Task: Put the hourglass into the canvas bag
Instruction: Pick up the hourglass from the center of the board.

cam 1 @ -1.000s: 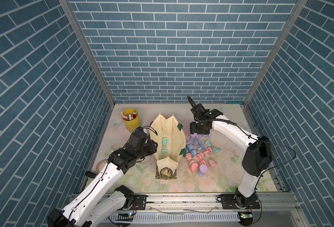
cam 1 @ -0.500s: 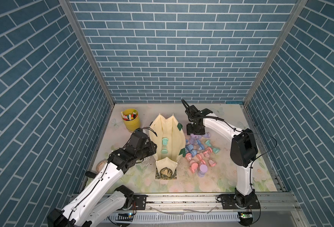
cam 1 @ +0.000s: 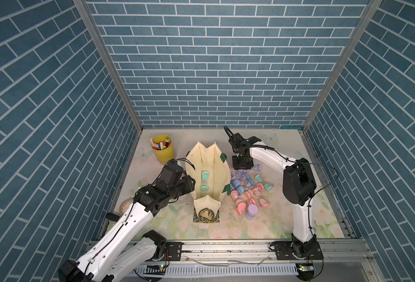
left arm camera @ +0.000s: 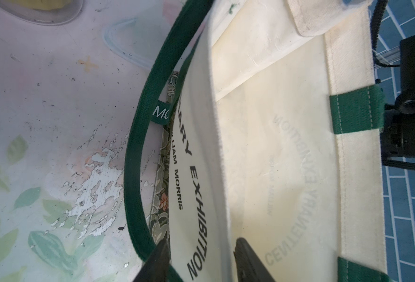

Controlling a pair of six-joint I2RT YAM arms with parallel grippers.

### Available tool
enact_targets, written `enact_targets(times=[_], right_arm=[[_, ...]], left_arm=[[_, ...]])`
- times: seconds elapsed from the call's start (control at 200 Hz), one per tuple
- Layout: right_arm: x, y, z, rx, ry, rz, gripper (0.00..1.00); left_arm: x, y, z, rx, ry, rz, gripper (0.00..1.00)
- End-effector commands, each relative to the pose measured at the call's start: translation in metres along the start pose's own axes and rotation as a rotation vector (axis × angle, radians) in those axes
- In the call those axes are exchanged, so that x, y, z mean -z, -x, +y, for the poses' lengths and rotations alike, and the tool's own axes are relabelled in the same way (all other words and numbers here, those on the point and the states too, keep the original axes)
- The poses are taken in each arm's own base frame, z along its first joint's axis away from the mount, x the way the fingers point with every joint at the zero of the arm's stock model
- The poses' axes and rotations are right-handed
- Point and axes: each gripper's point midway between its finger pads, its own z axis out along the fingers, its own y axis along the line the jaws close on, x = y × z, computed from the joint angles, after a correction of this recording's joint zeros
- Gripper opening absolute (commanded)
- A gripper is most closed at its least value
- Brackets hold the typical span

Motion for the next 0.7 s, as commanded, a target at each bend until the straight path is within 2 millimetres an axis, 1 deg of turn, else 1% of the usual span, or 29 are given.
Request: enact_targets(times=[0.0,0.1,0.245,0.335,0.486,0.611,0.691], right_arm=[[0.005,-0.002,-0.006,-0.019,-0.022,-0.007,0.26],[0.017,0.0,-0.007,-0.03,-0.001,-0.041,0.14],[0.043,0.006,-0.009,-0.039,0.013,-0.104,0.0],[0.058,0.008,-0.014,-0.046,0.012,-0.137,0.0],[0.092,0.01,-0.023,-0.058,0.014,-0.211,0.0],[0.13,0.007,-0.029,-0.075,0.053,-0.298,0.0],[0.157,0.003,-0.029,-0.072,0.092,-0.355,0.0]], left_arm=[[0.009,0.001,-0.002,-0.015,-0.008,-0.012,0.49],[0.011,0.002,-0.002,-0.019,-0.006,-0.017,0.5],[0.011,0.003,-0.003,-0.015,-0.013,-0.016,0.49],[0.01,0.002,-0.003,-0.011,-0.014,-0.013,0.47],[0.012,0.003,-0.002,-0.006,-0.01,-0.018,0.44],[0.014,0.004,-0.004,-0.011,-0.011,-0.018,0.44],[0.015,0.006,-0.006,-0.008,-0.014,-0.021,0.44]])
